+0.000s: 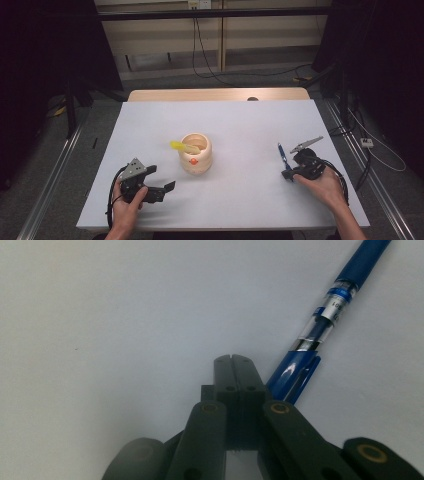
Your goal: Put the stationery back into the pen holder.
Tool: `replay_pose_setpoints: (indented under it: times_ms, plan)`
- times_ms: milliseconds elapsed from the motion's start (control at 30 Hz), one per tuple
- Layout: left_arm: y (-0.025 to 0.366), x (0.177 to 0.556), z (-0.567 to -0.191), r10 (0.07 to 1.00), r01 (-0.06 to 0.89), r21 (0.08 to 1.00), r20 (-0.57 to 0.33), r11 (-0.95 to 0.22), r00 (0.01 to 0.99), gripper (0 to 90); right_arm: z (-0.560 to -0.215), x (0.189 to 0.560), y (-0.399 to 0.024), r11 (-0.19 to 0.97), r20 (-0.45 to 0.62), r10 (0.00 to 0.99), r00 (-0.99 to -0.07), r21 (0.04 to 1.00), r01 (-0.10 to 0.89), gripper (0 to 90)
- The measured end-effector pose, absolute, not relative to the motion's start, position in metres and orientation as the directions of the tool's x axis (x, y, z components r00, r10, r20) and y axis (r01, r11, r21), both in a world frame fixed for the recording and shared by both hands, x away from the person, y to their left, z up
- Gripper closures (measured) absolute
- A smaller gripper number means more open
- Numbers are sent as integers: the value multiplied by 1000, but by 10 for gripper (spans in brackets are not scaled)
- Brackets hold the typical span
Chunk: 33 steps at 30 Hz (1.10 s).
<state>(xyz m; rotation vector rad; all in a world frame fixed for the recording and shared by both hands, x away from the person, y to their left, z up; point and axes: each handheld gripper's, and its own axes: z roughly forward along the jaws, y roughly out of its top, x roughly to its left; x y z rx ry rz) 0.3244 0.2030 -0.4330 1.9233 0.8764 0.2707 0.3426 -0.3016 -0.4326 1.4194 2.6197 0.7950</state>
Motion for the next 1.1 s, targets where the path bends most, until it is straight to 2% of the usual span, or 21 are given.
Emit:
replay_pose_setpoints:
  times_ms: [733, 1100]
  plan:
    - [203, 325, -433, 675, 462, 843, -171, -277, 717, 68, -432, 343, -319, 422, 147, 829, -539, 468, 777, 900]
    - [203, 325, -433, 675, 463, 840, -169, -283, 718, 68, -432, 344, -321, 432, 92, 840, -535, 485, 761, 900]
